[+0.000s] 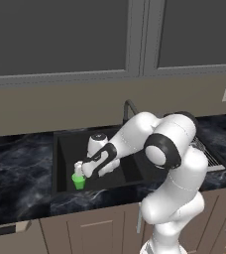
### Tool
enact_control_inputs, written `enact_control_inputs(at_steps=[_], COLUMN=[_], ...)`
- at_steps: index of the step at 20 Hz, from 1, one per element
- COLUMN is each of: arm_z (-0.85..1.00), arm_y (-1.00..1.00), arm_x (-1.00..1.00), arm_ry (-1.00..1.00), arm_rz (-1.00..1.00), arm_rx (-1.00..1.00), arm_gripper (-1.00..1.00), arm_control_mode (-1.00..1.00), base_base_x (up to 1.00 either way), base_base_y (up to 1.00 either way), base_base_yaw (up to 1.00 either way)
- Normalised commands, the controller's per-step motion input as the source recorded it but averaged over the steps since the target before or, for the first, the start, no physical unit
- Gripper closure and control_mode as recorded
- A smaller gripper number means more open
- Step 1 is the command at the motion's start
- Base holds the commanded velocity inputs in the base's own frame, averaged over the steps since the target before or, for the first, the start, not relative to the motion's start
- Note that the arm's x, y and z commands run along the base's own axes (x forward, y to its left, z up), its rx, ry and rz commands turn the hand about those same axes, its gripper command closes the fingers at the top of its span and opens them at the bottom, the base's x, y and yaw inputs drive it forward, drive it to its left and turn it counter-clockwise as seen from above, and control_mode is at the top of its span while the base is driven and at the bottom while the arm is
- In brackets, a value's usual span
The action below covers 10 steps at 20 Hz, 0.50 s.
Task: Move any existing items from the left basin to the right basin for drying. Then move the measuring cup from the counter to the left basin of the sink for washing.
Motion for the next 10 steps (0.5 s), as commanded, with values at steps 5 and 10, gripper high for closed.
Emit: enact_control_inputs(at_steps=[5, 10], arm_z=[-0.08, -0.13], arm_y=[0.0, 0.0], arm_x=[0.13, 0.09], arm_ry=[0.0, 0.0], arm_rz=[0.0, 0.0], arm_rx=[0.0, 0.0], arm_gripper=[-1.0, -1.0], arm_control_mode=[-1.0, -1.0], base_base_x=[0.0, 0.0], base_base_y=[0.0, 0.0], base_base_yaw=[0.0, 0.0])
